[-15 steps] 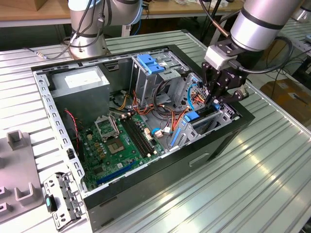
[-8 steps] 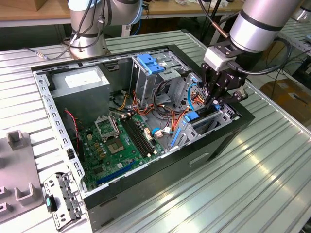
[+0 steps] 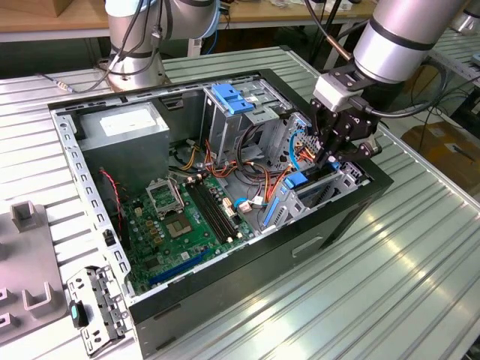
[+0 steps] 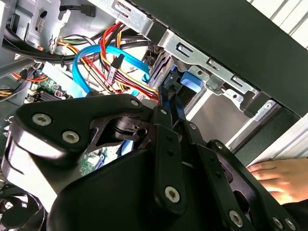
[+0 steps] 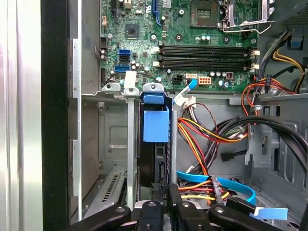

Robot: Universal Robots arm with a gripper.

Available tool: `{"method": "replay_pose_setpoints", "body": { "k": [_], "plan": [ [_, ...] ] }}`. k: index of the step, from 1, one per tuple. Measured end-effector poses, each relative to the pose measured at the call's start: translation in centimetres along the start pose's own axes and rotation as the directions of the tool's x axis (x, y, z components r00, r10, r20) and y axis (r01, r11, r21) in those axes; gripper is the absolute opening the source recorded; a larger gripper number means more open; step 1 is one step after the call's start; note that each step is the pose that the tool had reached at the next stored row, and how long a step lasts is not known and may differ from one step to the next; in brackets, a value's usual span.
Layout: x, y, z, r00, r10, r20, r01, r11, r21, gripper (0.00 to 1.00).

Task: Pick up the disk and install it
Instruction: 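Insert the first disk wire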

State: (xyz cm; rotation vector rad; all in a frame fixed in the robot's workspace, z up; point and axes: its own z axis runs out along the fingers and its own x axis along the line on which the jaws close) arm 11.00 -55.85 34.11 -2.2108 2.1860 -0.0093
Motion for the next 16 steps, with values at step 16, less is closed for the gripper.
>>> {"method": "replay_pose_setpoints", "body": {
  "k": [16],
  "plan": [
    [-0.01,-0.09,-1.12,1.0,0.0,-0.0001,0.0,1.0,0.0,0.16]
  ]
}}
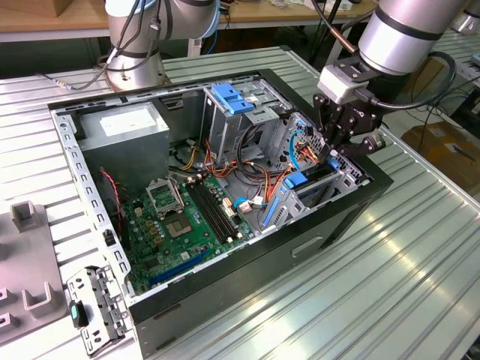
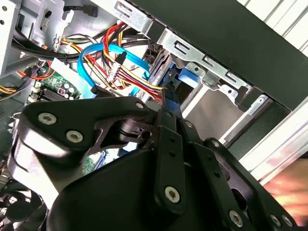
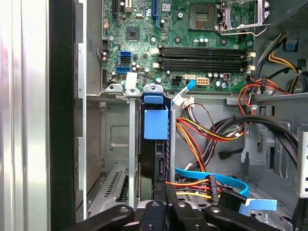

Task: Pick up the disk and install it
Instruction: 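Insert the first disk wire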

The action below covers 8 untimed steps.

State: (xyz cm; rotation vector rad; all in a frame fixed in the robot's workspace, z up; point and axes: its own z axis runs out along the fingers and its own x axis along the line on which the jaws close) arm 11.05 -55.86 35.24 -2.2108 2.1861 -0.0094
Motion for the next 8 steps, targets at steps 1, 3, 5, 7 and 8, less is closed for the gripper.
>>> {"method": "replay_pose_setpoints", "body": {
  "k": [1,3,5,7,8],
  "plan": [
    [0.0,0.0,0.0,1.0,0.0,0.0,0.0,1.0,0.0,0.11],
    [0.0,0.0,0.0,1.0,0.0,-0.0001,0.0,1.0,0.0,0.11],
    [0.0,0.0,0.0,1.0,0.0,-0.0001,0.0,1.0,0.0001,0.11],
    [0.0,0.0,0.0,1.0,0.0,-0.0001,0.0,1.0,0.0,0.11],
    [0.0,0.0,0.0,1.0,0.0,-0.0002,0.0,1.0,0.0,0.11]
  ]
}}
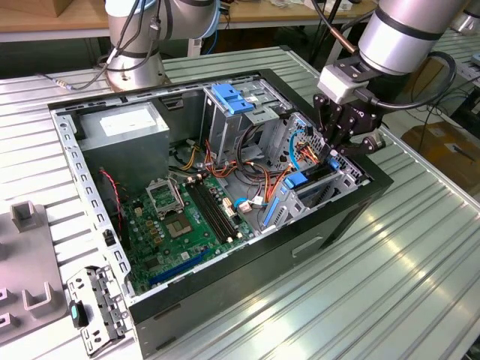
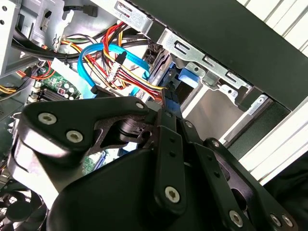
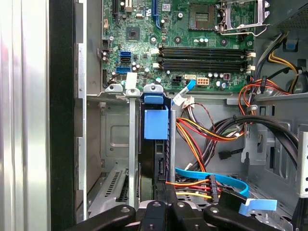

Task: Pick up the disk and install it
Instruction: 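Insert the first disk wire, then insert the second disk wire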

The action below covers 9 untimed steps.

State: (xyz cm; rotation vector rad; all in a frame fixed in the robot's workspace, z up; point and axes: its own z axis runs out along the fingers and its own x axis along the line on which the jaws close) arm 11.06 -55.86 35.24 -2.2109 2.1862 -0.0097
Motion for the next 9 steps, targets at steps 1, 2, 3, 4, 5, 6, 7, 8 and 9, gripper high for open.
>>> {"method": "replay_pose_setpoints", "body": {
  "k": [1,2,3,4,5,6,7,8,9],
  "plan": [
    [0.0,0.0,0.0,1.0,0.0,0.0001,0.0,1.0,0.0,0.11],
    [0.0,0.0,0.0,1.0,0.0,0.0,0.0,1.0,0.0,0.11],
    [0.0,0.0,0.0,1.0,0.0,0.0,0.0,1.0,0.0,0.11],
    [0.0,0.0,0.0,1.0,0.0,0.0,0.0,1.0,0.0,0.11],
    [0.0,0.0,0.0,1.0,0.0,-0.0001,0.0,1.0,0.0,0.11],
    [0.0,0.0,0.0,1.0,0.0,-0.0001,0.0,1.0,0.0,0.11],
    [0.0,0.0,0.0,1.0,0.0,-0.0001,0.0,1.0,0.0,0.11],
    [0.0,0.0,0.0,1.0,0.0,-0.0001,0.0,1.0,0.0,0.11],
    [0.0,0.0,0.0,1.0,0.0,-0.0002,0.0,1.0,0.0,0.11]
  ]
}}
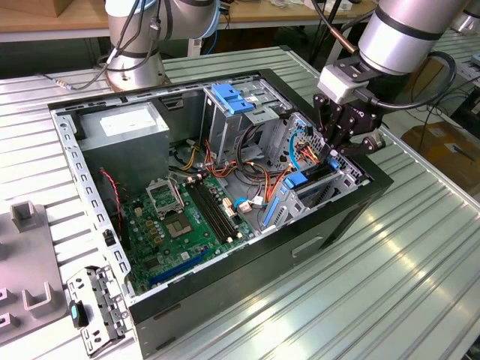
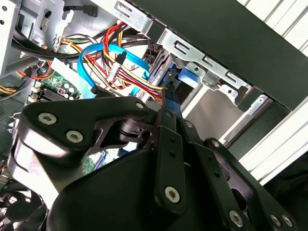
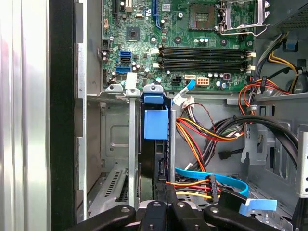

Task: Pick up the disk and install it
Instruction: 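Insert the second disk wire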

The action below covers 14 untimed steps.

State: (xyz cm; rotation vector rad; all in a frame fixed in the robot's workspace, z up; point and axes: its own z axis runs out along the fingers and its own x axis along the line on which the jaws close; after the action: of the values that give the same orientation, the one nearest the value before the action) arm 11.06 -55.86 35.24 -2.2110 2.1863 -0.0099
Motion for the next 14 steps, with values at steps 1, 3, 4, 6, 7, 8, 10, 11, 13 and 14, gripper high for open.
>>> {"method": "replay_pose_setpoints", "body": {
  "k": [1,3,4,6,7,8,10,11,13,14],
  "plan": [
    [0.0,0.01,0.0,1.0,0.0,0.0,0.0,1.0,0.0,0.11],
    [-0.01,0.35,-0.01,1.0,0.0,-0.0001,0.0,1.0,0.0,0.11],
    [-0.01,0.57,0.0,1.0,0.0,0.0,0.0,1.0,0.0,0.11],
    [-0.02,1.55,0.0,1.0,0.0,0.0,0.0,1.0,0.0,0.11],
    [-0.02,2.02,0.0,1.0,0.0,-0.0001,0.0,1.0,0.0,0.11],
    [-0.03,2.36,0.0,1.0,0.0,0.0001,0.0,1.0,0.0,0.11],
    [-0.02,2.48,0.0,1.0,0.0,0.0,0.0,1.0,0.0,0.11],
    [-0.03,2.49,-0.04,1.0,0.0,0.0,0.0,1.0,0.0,0.11],
    [-0.05,2.48,-0.87,1.0,0.0,0.0009,0.0,1.0,0.0,0.11],
    [-0.06,2.47,-1.35,1.0,0.0,0.001,0.0,1.0,0.0,0.11]
  ]
}}
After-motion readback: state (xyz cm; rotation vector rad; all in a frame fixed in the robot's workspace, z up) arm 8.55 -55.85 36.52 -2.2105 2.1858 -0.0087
